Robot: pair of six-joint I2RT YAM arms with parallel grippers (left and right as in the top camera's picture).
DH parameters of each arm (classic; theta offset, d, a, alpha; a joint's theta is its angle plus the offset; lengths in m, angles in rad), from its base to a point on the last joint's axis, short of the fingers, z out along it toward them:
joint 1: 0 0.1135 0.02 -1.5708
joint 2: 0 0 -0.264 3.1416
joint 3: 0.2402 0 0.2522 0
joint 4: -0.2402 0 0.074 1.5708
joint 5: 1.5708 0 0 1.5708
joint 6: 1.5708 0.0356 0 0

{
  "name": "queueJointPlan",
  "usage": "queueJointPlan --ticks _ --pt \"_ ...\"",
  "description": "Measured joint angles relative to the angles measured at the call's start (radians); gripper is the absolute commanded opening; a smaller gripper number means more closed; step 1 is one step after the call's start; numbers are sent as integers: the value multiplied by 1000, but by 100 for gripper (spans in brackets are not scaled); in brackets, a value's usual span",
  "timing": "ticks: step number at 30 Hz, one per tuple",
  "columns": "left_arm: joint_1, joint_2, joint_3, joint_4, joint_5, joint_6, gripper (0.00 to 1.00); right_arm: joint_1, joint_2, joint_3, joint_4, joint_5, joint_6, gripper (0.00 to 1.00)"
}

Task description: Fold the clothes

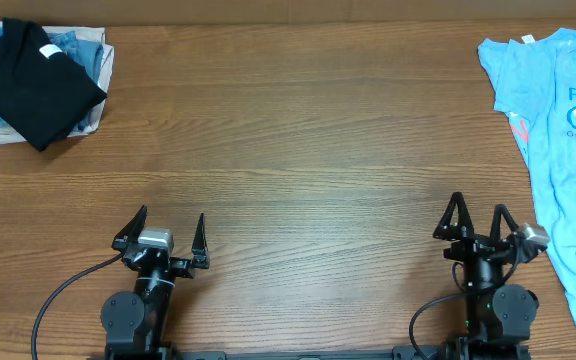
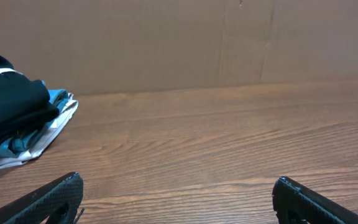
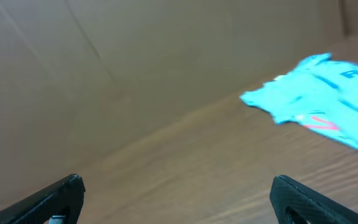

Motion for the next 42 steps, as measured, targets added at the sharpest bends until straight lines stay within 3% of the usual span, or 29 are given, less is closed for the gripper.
queueJointPlan --ticks 11,17,23,28,32,38,42 --pt "0 0 0 0 0 0 100 0 0 0 -12 -268 343 100" --pt "0 0 0 0 0 0 100 0 0 0 142 -412 444 100" --pt "0 0 0 0 0 0 100 0 0 0 313 -530 424 100" --pt "0 0 0 0 0 0 100 0 1 20 311 -528 357 100" --pt "0 0 0 0 0 0 100 0 39 134 277 -480 263 100" --pt "0 0 0 0 0 0 100 0 289 378 198 -340 92 100" --pt "0 0 0 0 0 0 100 0 581 561 124 -190 6 100"
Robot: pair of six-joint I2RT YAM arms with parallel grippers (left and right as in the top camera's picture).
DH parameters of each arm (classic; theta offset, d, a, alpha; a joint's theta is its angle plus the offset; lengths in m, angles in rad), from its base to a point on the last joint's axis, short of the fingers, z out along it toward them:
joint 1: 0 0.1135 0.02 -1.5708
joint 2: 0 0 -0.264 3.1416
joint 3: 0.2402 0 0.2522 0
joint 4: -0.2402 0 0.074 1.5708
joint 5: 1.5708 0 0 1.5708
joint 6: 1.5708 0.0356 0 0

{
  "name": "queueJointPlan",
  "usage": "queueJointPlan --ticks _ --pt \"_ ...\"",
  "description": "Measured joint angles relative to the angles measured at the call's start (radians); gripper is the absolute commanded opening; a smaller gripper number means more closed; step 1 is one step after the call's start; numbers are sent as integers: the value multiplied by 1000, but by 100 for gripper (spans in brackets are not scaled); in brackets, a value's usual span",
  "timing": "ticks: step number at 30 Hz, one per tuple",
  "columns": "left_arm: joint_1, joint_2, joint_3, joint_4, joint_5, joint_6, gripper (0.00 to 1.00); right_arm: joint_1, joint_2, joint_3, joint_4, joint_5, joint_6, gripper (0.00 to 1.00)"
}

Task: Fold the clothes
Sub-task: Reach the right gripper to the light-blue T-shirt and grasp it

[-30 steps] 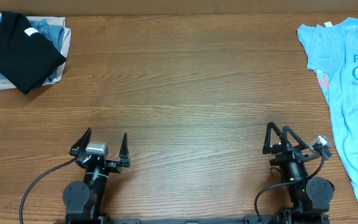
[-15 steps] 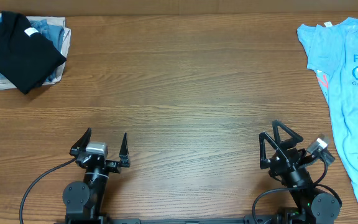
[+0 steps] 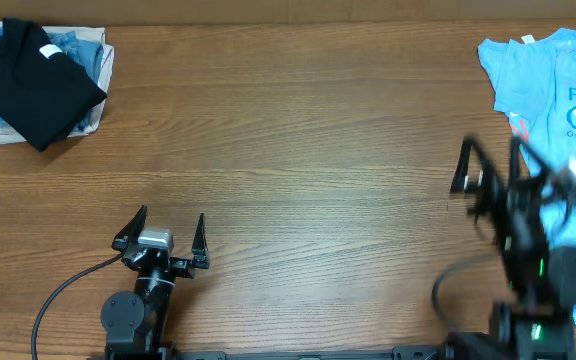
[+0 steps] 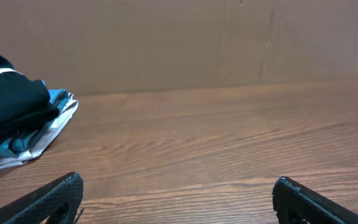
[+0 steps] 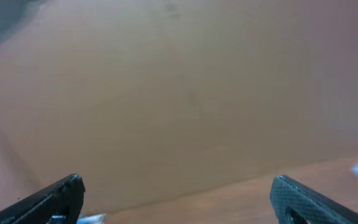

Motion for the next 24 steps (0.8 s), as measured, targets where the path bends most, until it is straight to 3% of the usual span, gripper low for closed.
queueJointPlan --ticks 4,10,14,24 --pt "0 0 0 0 -2 0 100 -6 365 254 -130 94 -70 100" --pt "0 0 0 -1 -3 0 100 -97 934 776 -512 139 -124 100" --pt "0 0 0 0 -2 0 100 -180 1233 1078 -681 152 -137 100" --pt "0 0 0 0 -2 0 100 -261 1484 1164 -556 155 -279 100"
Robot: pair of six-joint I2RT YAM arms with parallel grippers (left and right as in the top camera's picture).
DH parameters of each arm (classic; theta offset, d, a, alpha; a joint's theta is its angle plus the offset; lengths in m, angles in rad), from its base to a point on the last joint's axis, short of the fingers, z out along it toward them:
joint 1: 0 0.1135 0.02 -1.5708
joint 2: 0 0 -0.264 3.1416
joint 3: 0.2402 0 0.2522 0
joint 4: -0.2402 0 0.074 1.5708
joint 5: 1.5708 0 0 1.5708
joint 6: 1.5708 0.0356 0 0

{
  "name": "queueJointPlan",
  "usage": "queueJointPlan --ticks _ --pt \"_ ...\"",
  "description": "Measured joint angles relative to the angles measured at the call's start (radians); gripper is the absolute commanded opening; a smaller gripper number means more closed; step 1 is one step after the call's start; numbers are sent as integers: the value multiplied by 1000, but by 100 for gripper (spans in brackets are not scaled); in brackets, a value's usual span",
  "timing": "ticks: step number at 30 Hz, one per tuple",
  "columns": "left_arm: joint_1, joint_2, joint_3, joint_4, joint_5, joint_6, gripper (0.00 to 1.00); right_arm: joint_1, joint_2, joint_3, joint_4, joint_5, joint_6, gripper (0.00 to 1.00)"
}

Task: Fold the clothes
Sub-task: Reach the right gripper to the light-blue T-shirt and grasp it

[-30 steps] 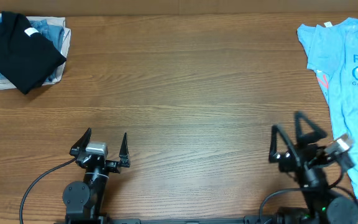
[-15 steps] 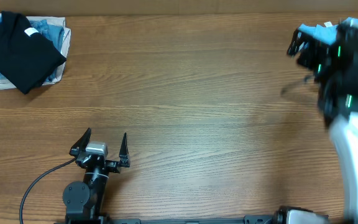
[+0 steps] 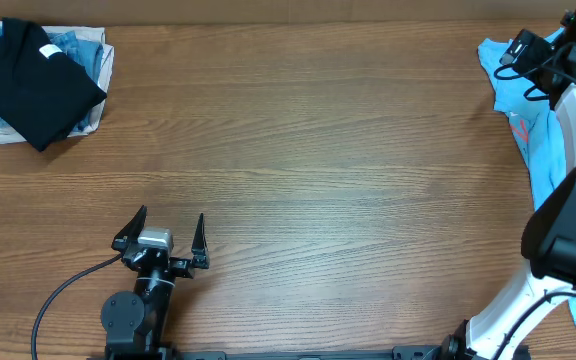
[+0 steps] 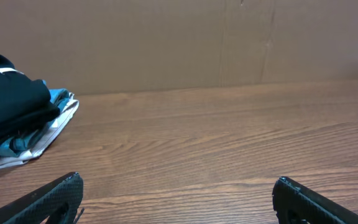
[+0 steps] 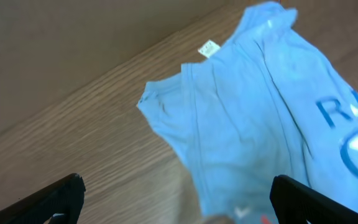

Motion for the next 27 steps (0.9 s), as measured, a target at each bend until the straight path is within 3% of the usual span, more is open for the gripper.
queueJointPlan --ticks 7,13,22,27 --pt "0 0 0 0 0 0 100 1 102 8 45 26 -156 99" --pt "0 0 0 0 0 0 100 1 188 8 42 89 -256 91" --pt "0 0 0 0 0 0 100 1 242 8 42 108 -314 75" --pt "0 0 0 0 0 0 100 1 260 9 37 111 -333 76"
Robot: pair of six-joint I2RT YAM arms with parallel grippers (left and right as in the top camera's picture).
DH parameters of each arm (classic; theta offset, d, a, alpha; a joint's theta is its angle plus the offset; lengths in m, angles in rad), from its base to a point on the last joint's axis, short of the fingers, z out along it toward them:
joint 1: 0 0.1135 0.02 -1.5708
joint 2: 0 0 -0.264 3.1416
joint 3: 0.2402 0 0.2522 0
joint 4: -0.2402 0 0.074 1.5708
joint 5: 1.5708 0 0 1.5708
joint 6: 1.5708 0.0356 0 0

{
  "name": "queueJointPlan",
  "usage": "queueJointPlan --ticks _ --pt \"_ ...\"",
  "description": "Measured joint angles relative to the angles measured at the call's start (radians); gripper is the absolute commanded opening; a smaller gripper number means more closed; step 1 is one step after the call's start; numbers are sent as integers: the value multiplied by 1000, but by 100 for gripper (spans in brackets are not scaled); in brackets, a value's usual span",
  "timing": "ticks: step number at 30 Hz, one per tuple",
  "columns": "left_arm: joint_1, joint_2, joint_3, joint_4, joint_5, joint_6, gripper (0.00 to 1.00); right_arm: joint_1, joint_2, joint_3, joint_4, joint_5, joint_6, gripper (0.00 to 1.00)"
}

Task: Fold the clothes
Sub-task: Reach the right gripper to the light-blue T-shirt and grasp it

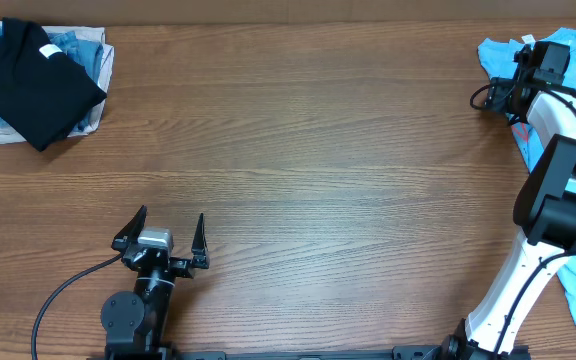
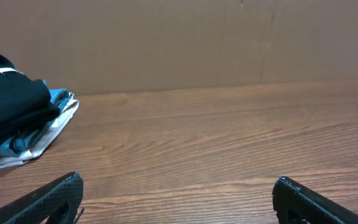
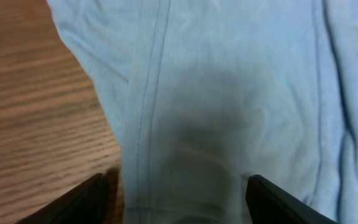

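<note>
A light blue T-shirt [image 1: 558, 150] with printed lettering lies spread along the table's right edge. My right gripper [image 1: 505, 92] is stretched out to its upper left part, near the collar, open and low over the cloth. In the right wrist view the blue fabric [image 3: 229, 93] fills the frame, and the right gripper [image 3: 176, 186] straddles it with one finger over bare wood. My left gripper [image 1: 163, 232] stands open near the front edge, far from any clothing; in its own view the left gripper [image 2: 178, 190] has only wood between its fingers.
A stack of folded clothes [image 1: 36, 75], black shirt on top, sits at the far left corner, also seen as the stack [image 2: 17, 118] in the left wrist view. A brown cardboard wall [image 2: 179, 43] backs the wooden table [image 1: 298, 170].
My right gripper has dropped from above the shirt's collar area to just over the fabric, still open. The left arm has not moved.
Both grippers stood open near the front edge. Then the right arm was raised and swung toward the right side. Then it was stretched to the far right corner over the blue shirt's collar, and now it is down on the cloth.
</note>
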Motion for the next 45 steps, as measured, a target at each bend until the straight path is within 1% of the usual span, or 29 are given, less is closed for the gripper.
queueJointPlan --ticks 4,5,7,8,11,14,19,24,28,36,45 --pt "0 0 0 0 0 0 100 0 18 9 7 13 -6 74" --pt "0 0 0 0 0 0 100 0 21 11 11 13 -7 69" --pt "0 0 0 0 0 0 100 0 24 13 19 15 -14 44" --pt "0 0 0 0 0 0 100 0 26 14 22 15 -18 34" --pt "0 0 0 0 0 0 100 2 29 14 24 22 -6 18" --pt "0 0 0 0 0 0 99 3 34 19 24 33 35 7" --pt "0 0 0 0 0 0 100 7 37 56 -12 38 108 6" --pt "0 0 0 0 0 0 100 22 37 132 -82 37 167 6" --pt "0 0 0 0 0 0 100 52 21 171 -130 37 187 10" --pt "0 0 0 0 0 0 100 141 -14 183 -203 27 197 10" --pt "0 0 0 0 0 0 100 217 -14 183 -271 -63 223 11"
